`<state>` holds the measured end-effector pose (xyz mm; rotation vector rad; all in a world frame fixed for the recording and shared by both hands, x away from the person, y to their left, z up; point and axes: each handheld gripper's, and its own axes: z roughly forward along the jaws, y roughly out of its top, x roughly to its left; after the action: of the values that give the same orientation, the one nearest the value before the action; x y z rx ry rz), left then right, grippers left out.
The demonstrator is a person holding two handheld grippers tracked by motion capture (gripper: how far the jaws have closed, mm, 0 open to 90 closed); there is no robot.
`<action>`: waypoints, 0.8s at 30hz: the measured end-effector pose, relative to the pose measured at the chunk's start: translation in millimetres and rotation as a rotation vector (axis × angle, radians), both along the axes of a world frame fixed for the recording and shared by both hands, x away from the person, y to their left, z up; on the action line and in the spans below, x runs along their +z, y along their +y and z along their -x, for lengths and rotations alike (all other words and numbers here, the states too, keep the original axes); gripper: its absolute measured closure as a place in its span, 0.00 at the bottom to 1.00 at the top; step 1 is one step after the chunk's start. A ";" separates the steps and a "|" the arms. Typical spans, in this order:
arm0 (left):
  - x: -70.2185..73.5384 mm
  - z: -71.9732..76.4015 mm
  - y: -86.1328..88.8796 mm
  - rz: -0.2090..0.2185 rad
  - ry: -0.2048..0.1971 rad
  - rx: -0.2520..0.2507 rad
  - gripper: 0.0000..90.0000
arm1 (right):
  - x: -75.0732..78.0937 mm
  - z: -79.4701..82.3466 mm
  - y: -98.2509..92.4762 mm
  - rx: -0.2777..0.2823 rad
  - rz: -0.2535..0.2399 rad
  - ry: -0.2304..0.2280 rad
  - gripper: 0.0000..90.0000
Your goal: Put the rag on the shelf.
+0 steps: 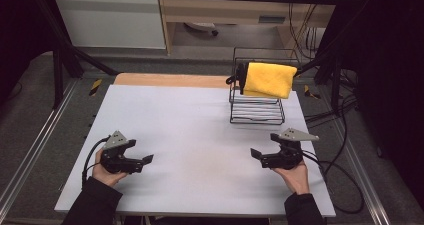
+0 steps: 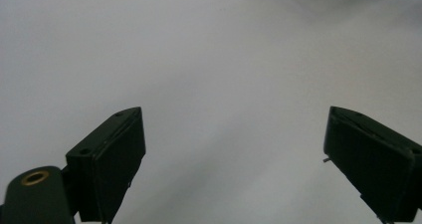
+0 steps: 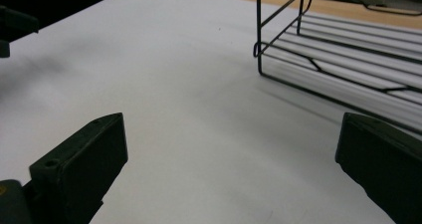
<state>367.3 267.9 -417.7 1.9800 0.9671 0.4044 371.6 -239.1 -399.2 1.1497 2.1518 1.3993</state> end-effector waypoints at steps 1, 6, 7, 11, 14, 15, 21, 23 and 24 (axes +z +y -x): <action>-1.2 0.8 1.5 -0.003 0.001 -0.002 0.10 | -3.6 0.5 -0.6 0.004 0.004 0.005 0.01; -8.5 4.7 5.9 -0.009 0.003 0.000 0.10 | -16.6 3.1 -4.1 0.023 0.015 0.031 0.01; -10.0 5.2 6.7 -0.004 0.005 0.002 0.10 | -19.2 4.1 -4.7 0.029 0.018 0.033 0.01; -15.9 6.6 9.3 -0.014 0.013 0.002 0.11 | -28.9 8.4 -8.0 0.049 0.030 0.057 0.01; -20.6 7.8 9.8 -0.032 0.017 0.003 0.11 | -33.9 10.5 -10.8 0.054 0.027 0.068 0.01; -21.8 8.1 10.2 -0.031 0.020 0.003 0.11 | -35.5 10.8 -11.8 0.053 0.029 0.068 0.01; -27.9 7.0 8.4 -0.043 0.036 -0.001 0.11 | -40.1 10.4 -15.3 0.040 0.031 0.090 0.01; -28.0 6.8 8.4 -0.042 0.037 0.001 0.11 | -40.9 10.4 -14.5 0.041 0.034 0.085 0.01; -27.8 7.1 8.5 -0.041 0.036 0.000 0.11 | -41.1 10.4 -14.3 0.041 0.034 0.085 0.01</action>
<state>360.3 276.4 -445.4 2.0304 0.9882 0.3924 361.2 -253.4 -440.4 1.1792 2.2610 1.3475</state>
